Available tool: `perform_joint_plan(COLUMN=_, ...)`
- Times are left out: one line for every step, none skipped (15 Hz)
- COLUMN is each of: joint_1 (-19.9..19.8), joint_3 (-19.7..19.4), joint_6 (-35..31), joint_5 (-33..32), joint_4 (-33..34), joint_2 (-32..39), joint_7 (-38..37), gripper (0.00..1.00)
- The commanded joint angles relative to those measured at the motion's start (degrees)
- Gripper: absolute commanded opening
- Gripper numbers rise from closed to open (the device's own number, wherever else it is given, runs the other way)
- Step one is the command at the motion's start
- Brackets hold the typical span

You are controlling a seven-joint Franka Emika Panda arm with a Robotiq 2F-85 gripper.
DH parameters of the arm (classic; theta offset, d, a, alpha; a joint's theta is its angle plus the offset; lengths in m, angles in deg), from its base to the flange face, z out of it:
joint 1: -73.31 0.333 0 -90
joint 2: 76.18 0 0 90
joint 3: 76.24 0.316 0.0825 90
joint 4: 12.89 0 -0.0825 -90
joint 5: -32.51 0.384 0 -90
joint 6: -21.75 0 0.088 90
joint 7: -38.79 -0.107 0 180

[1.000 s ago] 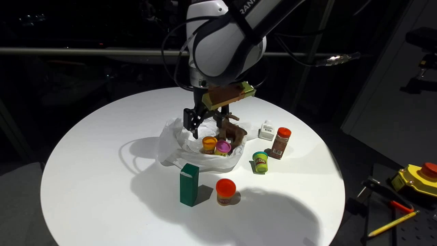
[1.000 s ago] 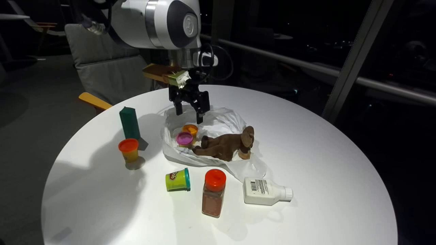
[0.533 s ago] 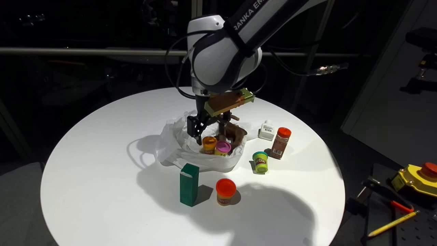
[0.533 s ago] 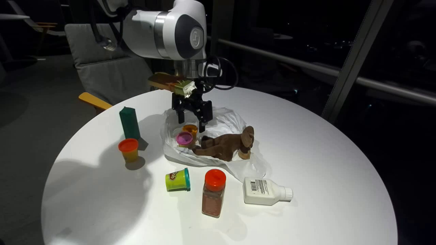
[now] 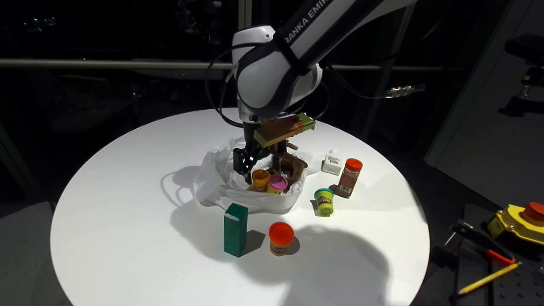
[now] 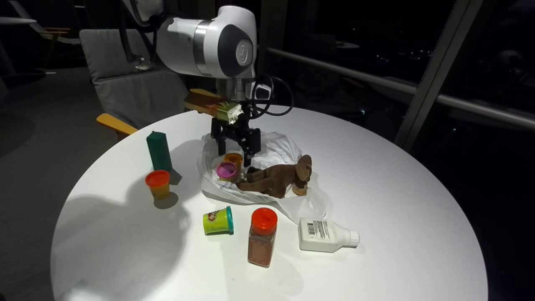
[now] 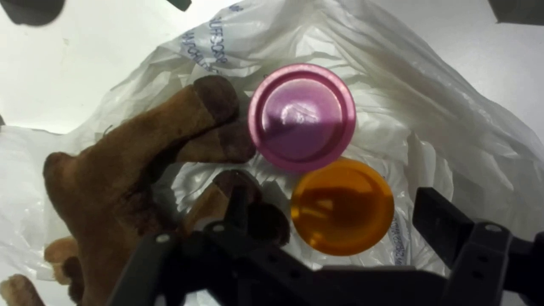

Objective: Remove the objects from the plastic bag and put them on the table.

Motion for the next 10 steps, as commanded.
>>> perform_joint_plan(joint_1=-1.42, joint_3=1.15, joint_6=1.93, joint_5=1.86, joint_4=3.14, joint_2=1.65, joint_7=2.05, gripper=0.85)
perform_joint_plan(joint_1=-1.49, joint_3=1.16, joint_6=1.55, joint_5=1.98, joint_4=3.31, joint_2=1.79, joint_7=1.95, gripper=0.74)
perform_joint_plan(joint_1=-1.58, joint_3=1.22, joint_6=1.02, joint_5=2.18, joint_4=3.28, joint_2=1.71, joint_7=1.89, gripper=0.66)
perform_joint_plan(joint_1=-1.71, joint_3=1.29, joint_6=0.87, joint_5=2.36, joint_4=3.39, joint_2=1.68, joint_7=1.94, gripper=0.59)
perform_joint_plan(joint_1=-1.69, joint_3=1.27, joint_6=0.74, joint_5=2.44, joint_4=3.25, joint_2=1.41, joint_7=1.83, gripper=0.51)
perform_joint_plan(joint_1=-1.71, joint_3=1.28, joint_6=0.85, joint_5=2.54, joint_4=3.22, joint_2=1.24, joint_7=1.84, gripper=0.42)
perform_joint_plan(joint_1=-1.49, joint_3=1.01, joint_6=1.09, joint_5=2.53, joint_4=3.20, joint_2=1.07, joint_7=1.39, gripper=0.35)
perform_joint_plan(joint_1=-1.21, joint_3=0.69, joint_6=1.73, joint_5=2.58, joint_4=3.20, joint_2=0.77, joint_7=0.60, gripper=0.29)
perform_joint_plan(joint_1=-1.07, joint_3=0.54, joint_6=1.28, joint_5=2.59, joint_4=2.88, joint_2=0.34, joint_7=0.17, gripper=0.28)
perform_joint_plan(joint_1=-0.68, joint_3=0.08, joint_6=0.75, joint_5=2.29, joint_4=2.28, joint_2=-0.55, joint_7=-0.62, gripper=0.28)
